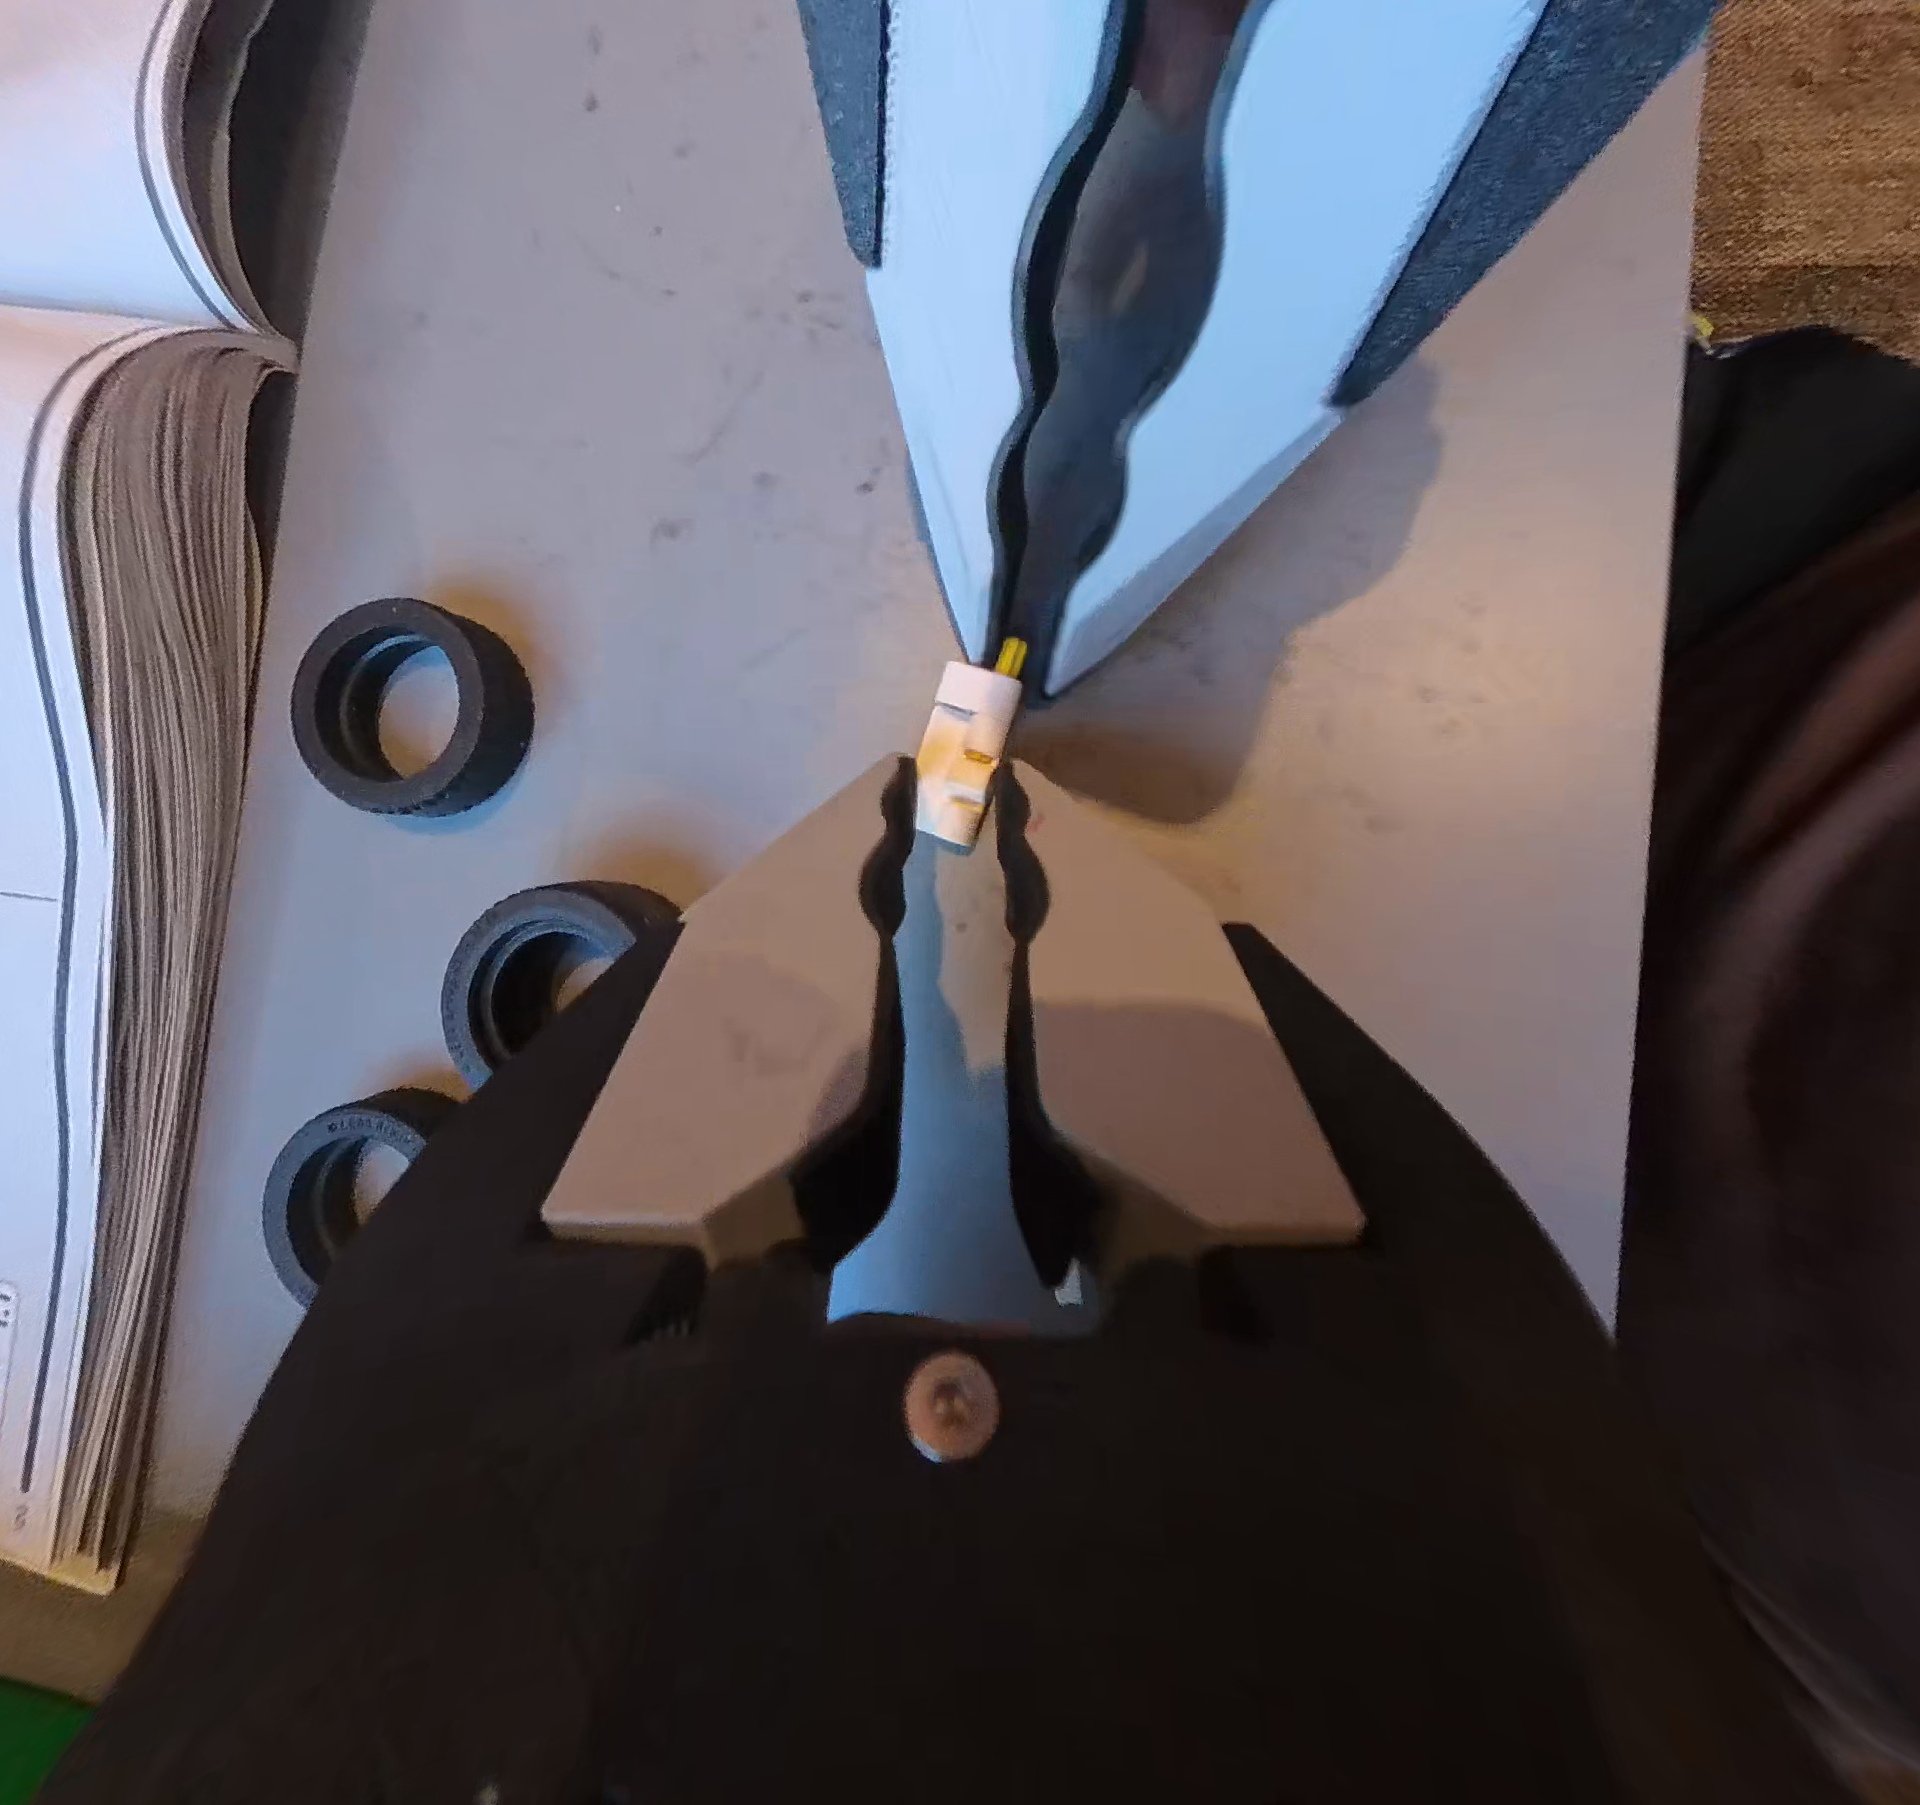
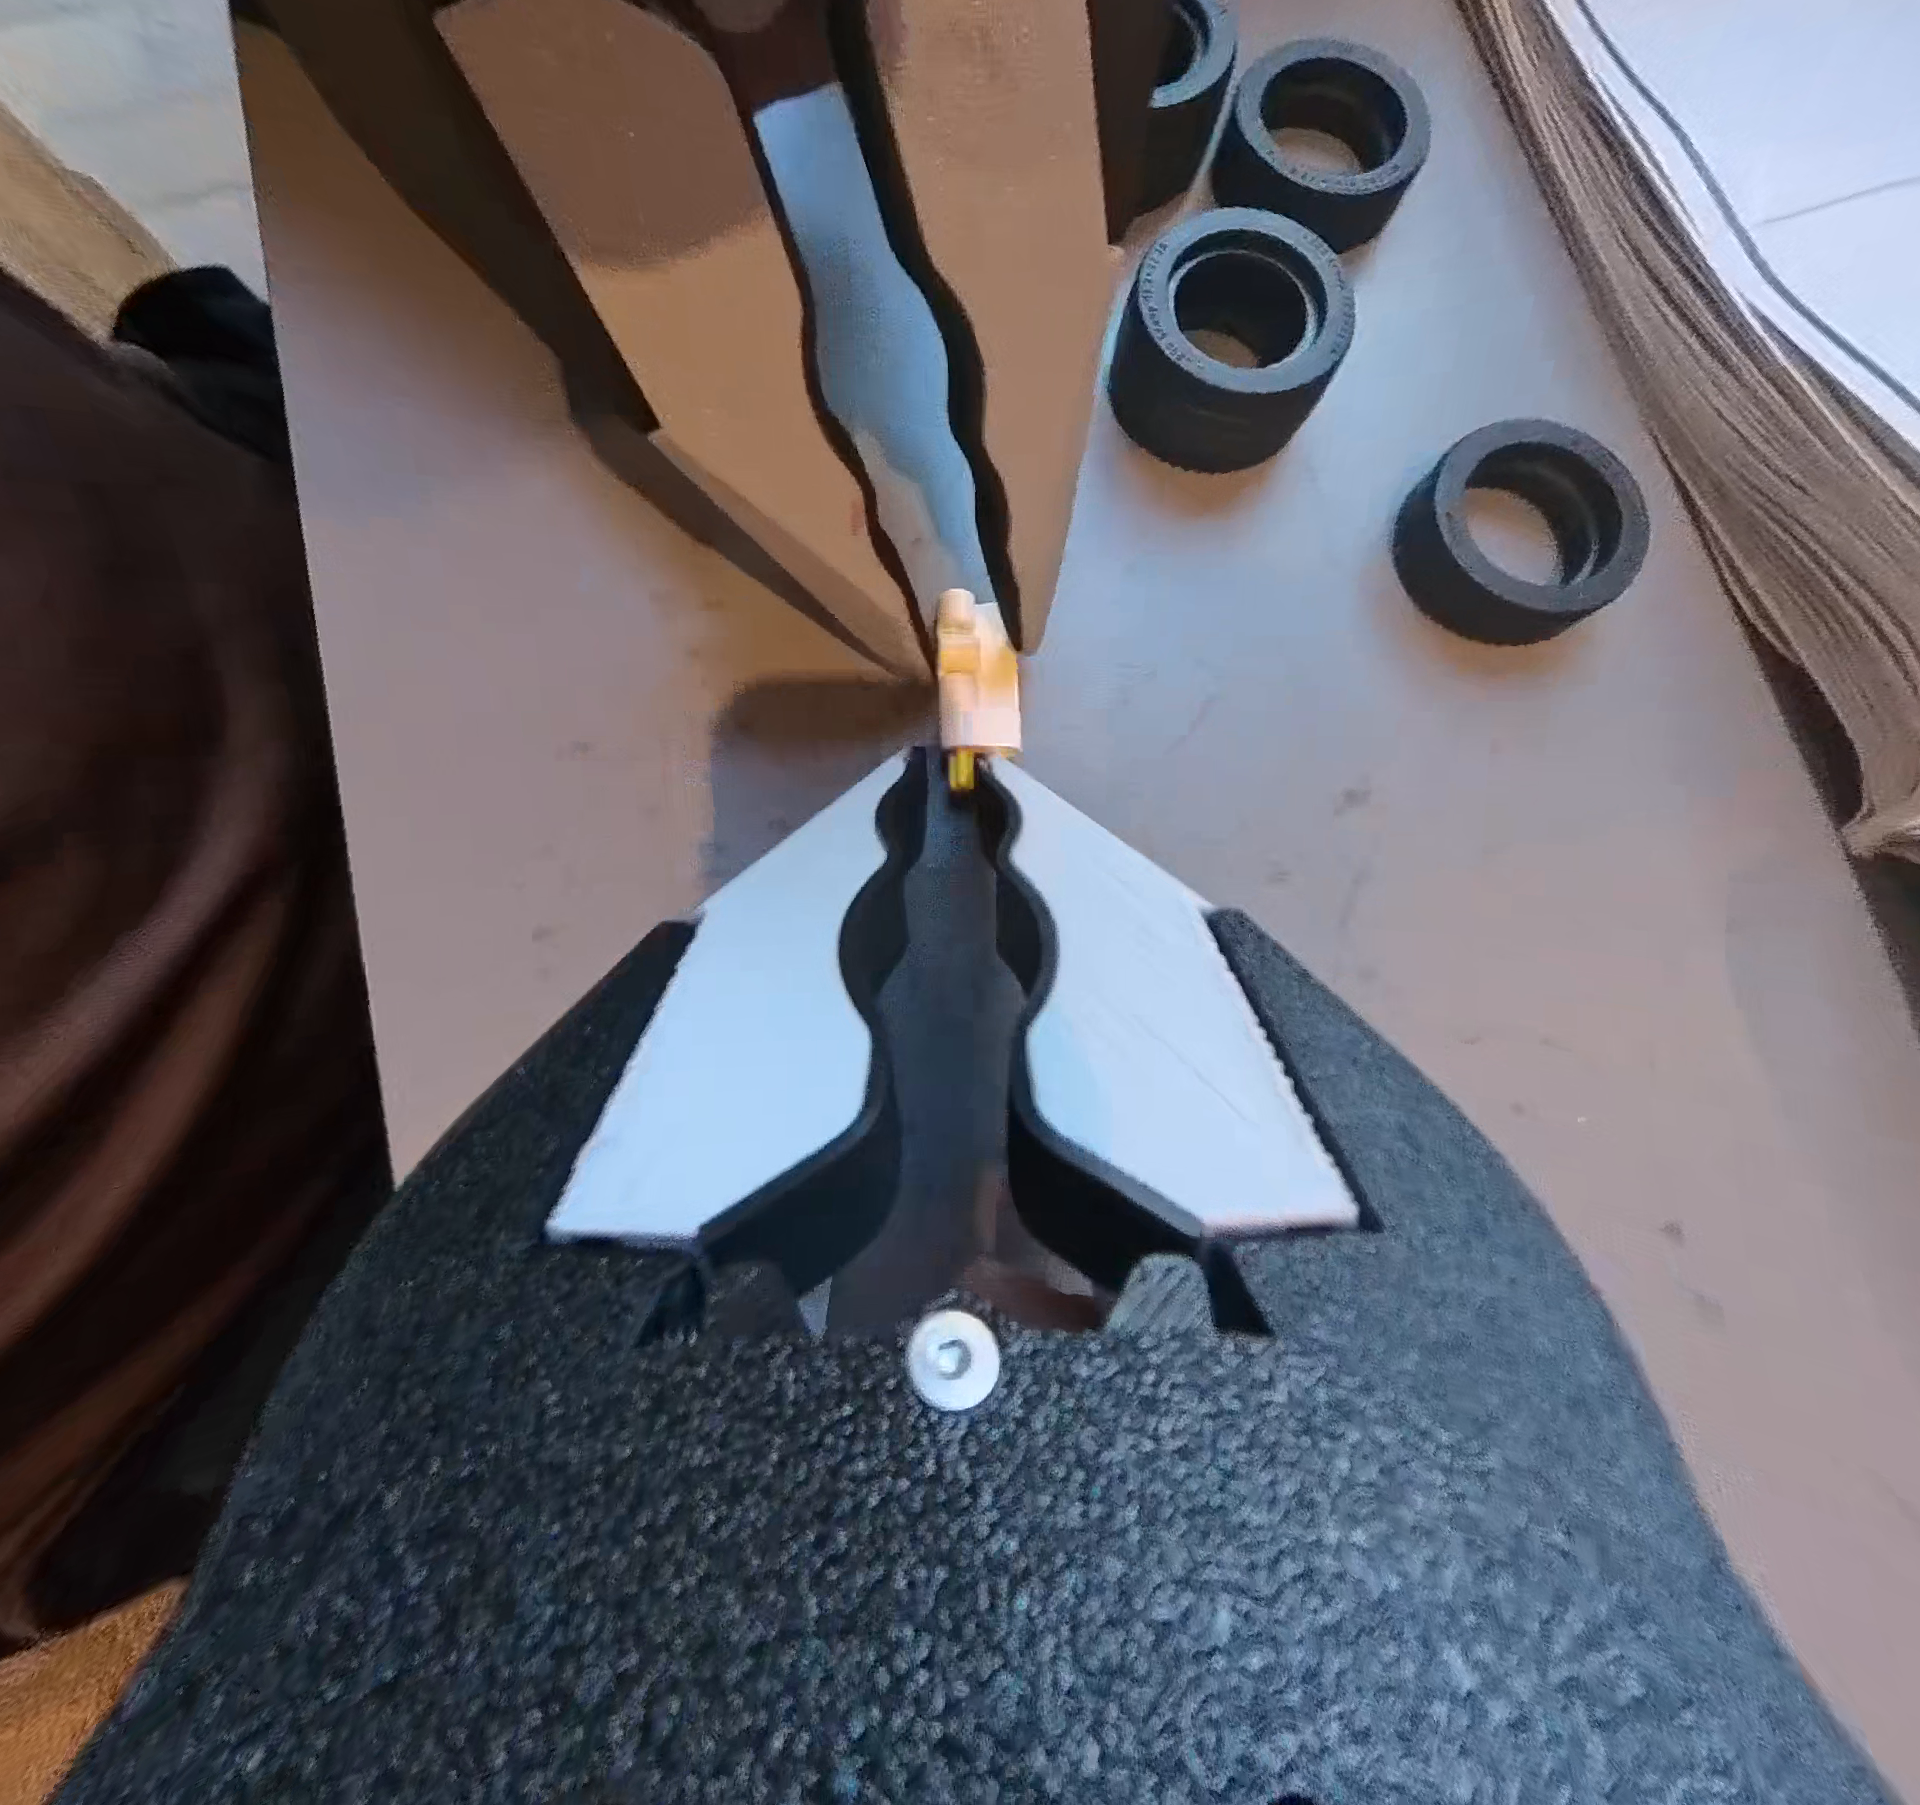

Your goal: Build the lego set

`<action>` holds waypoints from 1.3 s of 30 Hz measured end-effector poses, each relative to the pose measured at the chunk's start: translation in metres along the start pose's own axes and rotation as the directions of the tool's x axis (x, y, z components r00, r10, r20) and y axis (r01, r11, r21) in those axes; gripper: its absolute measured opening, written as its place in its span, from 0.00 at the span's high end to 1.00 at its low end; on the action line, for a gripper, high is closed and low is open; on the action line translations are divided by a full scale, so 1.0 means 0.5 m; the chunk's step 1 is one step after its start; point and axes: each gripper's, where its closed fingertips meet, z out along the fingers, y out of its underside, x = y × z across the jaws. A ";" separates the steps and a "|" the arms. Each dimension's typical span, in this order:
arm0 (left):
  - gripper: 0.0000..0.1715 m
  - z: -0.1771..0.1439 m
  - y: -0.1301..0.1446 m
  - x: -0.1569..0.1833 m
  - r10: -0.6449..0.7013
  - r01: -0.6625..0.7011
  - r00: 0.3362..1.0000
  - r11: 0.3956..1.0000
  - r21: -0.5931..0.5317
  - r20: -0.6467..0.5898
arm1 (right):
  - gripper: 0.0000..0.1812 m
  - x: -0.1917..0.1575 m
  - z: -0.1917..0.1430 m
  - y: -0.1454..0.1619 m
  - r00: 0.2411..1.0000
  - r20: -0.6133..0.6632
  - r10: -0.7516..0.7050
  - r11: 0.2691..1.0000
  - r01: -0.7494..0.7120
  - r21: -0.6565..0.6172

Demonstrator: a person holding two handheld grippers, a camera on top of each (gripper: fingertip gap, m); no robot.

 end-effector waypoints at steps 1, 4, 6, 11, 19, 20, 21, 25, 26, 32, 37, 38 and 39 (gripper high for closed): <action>0.93 0.000 0.000 -0.003 0.002 -0.002 1.000 1.000 -0.004 0.020 | 0.96 0.009 -0.003 0.000 1.000 -0.028 0.012 1.000 -0.012 0.007; 0.96 -0.004 0.002 -0.008 0.003 -0.005 0.995 1.000 0.023 0.098 | 0.92 0.026 -0.027 -0.020 0.994 -0.077 0.073 0.992 -0.065 0.105; 0.96 -0.015 -0.009 -0.005 -0.058 0.047 0.993 0.994 0.097 0.106 | 0.92 0.026 -0.049 -0.044 0.989 -0.049 0.143 0.969 -0.130 0.209; 0.97 -0.114 -0.100 -0.020 -0.281 0.218 0.958 0.848 0.482 0.062 | 0.82 0.032 -0.099 -0.103 0.942 0.073 0.328 0.840 -0.326 0.435; 0.97 -0.238 -0.176 -0.005 -0.323 0.289 0.938 0.516 0.806 -0.129 | 0.82 -0.011 -0.182 -0.225 0.870 0.404 0.281 0.616 -0.486 0.620; 0.97 -0.239 -0.176 -0.004 -0.324 0.306 0.934 0.501 0.809 -0.153 | 0.83 -0.013 -0.184 -0.231 0.873 0.406 0.271 0.610 -0.482 0.628; 0.97 -0.238 -0.177 -0.001 -0.321 0.318 0.931 0.493 0.810 -0.171 | 0.84 -0.015 -0.186 -0.237 0.876 0.405 0.260 0.607 -0.475 0.637; 0.97 -0.234 -0.175 0.000 -0.329 0.294 0.933 0.474 0.830 -0.143 | 0.90 -0.014 -0.178 -0.246 0.874 0.410 0.261 0.607 -0.479 0.634; 0.97 -0.235 -0.174 -0.003 -0.336 0.287 0.933 0.473 0.833 -0.131 | 0.91 -0.012 -0.176 -0.247 0.871 0.414 0.266 0.603 -0.485 0.633; 0.96 -0.217 -0.151 -0.020 -0.387 0.396 0.897 0.489 0.777 -0.214 | 0.92 0.010 -0.153 -0.236 0.905 0.321 0.278 0.703 -0.419 0.574; 0.89 -0.176 -0.041 -0.016 -0.424 0.403 0.900 0.727 0.557 -0.097 | 0.92 0.047 -0.082 -0.122 0.998 -0.059 -0.004 0.994 0.010 0.105; 0.85 -0.170 -0.018 -0.007 -0.410 0.392 0.909 0.775 0.496 -0.078 | 0.92 0.045 -0.066 -0.093 0.993 -0.070 -0.093 0.996 0.091 -0.021; 0.83 -0.166 0.004 0.001 -0.392 0.375 0.918 0.816 0.440 -0.056 | 0.92 0.042 -0.052 -0.070 0.985 -0.058 -0.164 0.980 0.156 -0.122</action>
